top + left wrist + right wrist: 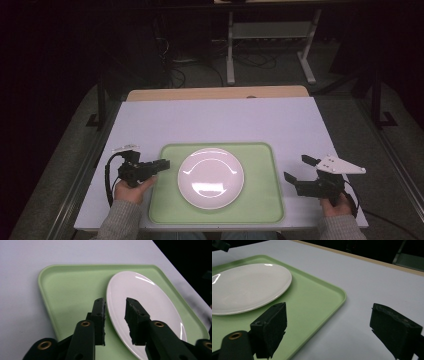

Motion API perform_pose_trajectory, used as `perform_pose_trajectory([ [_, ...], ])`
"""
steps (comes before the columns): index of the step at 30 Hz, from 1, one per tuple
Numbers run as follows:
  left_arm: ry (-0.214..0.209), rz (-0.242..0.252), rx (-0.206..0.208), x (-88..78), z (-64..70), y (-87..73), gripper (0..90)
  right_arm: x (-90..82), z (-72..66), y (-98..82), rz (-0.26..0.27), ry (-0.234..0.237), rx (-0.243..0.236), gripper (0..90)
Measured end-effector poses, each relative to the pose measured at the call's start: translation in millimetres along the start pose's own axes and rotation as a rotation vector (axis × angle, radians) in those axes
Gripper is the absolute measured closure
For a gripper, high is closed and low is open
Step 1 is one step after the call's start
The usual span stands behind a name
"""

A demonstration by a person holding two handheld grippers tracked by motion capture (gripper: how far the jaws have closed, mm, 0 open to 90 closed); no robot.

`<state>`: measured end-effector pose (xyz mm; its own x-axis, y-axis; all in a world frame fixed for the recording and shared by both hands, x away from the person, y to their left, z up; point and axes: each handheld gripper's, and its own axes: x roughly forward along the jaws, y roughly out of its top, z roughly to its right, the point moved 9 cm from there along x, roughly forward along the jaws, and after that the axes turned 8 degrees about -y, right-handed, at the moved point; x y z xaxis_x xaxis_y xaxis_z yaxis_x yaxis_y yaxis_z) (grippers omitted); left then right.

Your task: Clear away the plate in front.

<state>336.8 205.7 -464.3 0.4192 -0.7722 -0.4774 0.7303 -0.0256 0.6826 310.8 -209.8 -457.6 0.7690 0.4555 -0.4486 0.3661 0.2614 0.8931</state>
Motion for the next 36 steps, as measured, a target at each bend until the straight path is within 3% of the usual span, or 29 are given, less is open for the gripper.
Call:
perform_pose_trajectory([
  [11,0.024,-0.021,0.169,-6.9,4.1,0.4,58.9,-0.4,1.0,-0.3,-0.001,-0.006,0.006,13.3],
  [18,0.067,-0.007,0.271,-15.3,4.4,0.7,52.5,-0.7,2.0,-0.6,-0.001,-0.008,0.009,13.3],
  [29,0.121,0.034,0.385,-30.5,2.0,0.8,42.2,-0.1,4.7,-1.6,-0.001,-0.016,0.014,13.3],
  [36,0.158,0.072,0.399,-41.8,-5.9,-0.6,31.1,0.1,5.9,-3.0,-0.007,-0.019,0.023,13.3],
])
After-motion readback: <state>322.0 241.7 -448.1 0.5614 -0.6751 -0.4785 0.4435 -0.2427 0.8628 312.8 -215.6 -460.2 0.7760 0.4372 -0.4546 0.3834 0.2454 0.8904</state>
